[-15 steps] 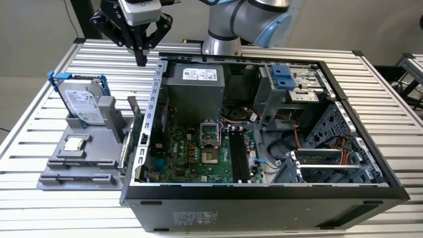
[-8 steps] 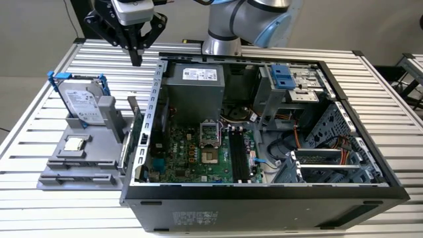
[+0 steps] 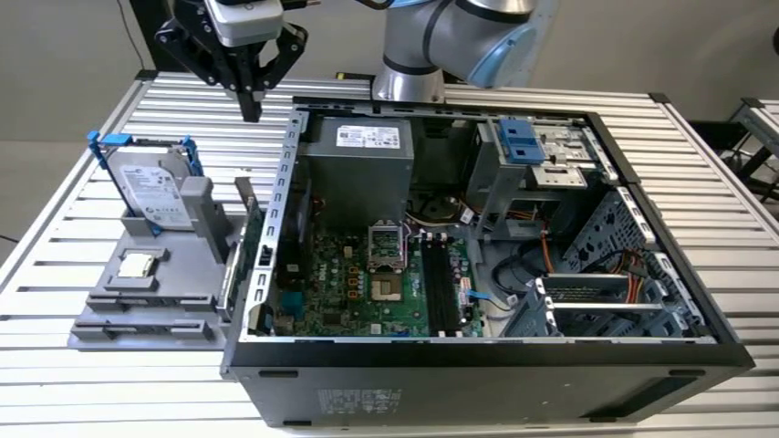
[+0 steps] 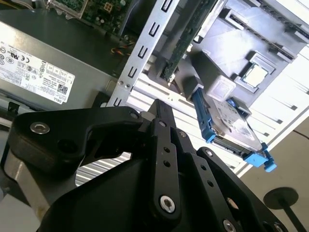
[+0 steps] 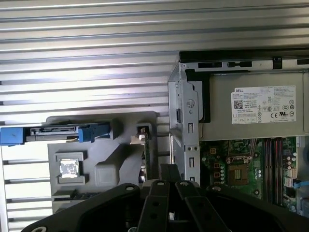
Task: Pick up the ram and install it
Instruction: 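Reach for the ram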
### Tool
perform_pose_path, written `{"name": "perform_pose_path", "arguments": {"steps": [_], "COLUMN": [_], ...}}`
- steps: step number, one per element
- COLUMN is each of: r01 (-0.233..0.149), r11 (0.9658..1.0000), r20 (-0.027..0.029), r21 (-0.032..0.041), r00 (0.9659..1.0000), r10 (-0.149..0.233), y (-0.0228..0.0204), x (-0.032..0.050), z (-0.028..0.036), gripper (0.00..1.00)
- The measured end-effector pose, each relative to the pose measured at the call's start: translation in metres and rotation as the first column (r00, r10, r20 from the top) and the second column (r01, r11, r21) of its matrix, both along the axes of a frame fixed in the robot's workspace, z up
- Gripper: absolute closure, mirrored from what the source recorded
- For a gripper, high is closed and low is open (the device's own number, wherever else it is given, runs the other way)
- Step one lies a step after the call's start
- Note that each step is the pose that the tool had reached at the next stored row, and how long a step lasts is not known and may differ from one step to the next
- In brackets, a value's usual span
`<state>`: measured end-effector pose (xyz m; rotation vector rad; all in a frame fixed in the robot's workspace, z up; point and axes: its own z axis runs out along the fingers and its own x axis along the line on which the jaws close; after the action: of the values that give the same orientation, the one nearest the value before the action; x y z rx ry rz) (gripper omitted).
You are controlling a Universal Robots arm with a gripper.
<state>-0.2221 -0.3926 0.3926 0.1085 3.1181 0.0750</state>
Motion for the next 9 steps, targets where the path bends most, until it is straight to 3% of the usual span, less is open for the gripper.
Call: {"name": "perform_pose_path", "arguments": {"steps": [9], "r01": [0.0], "r11": [1.0], "r20": [0.0001], "r21": [0.0], "r00": [1.0], "r10": [0.0], "y": [0.0], "x": [-0.0092], "z": [0.0], "gripper": [1.0]}}
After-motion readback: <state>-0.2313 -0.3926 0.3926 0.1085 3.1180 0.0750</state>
